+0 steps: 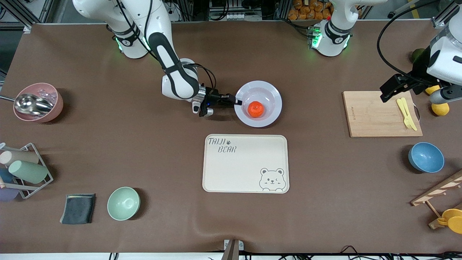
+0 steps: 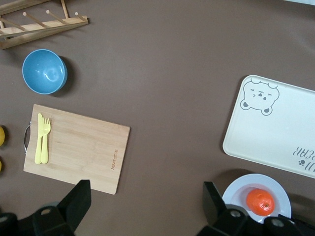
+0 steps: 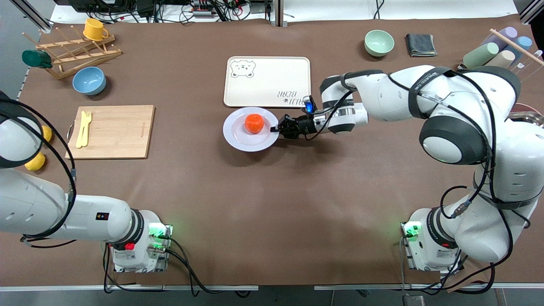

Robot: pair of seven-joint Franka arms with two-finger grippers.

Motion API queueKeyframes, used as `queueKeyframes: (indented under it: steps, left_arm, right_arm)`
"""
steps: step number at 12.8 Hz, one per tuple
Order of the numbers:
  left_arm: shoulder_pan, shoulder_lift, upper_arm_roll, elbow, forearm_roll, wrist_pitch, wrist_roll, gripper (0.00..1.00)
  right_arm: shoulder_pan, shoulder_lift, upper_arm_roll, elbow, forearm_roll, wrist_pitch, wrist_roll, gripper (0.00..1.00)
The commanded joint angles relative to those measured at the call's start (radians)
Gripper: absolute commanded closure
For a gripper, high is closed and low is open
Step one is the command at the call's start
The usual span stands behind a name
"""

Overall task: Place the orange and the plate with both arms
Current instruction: 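Slide the plate onto the bear tray with the right gripper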

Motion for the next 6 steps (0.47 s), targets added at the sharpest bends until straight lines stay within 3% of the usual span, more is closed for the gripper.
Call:
queueKeyframes:
  steps: [1, 6]
  left_arm:
    - [0.004, -0.027, 0.0, -0.013, -0.001, -0.011, 0.02, 0.0]
    - [0.004, -0.027, 0.002, -0.015, -0.002, -0.01, 0.02, 0.0]
  right_arm:
    - [0.012, -0.07, -0.005, -0.019, 0.054, 0.011, -0.007, 1.0]
    - [-0.093, -0.065, -0.014, 0.06, 0.038, 0.066, 0.015, 1.0]
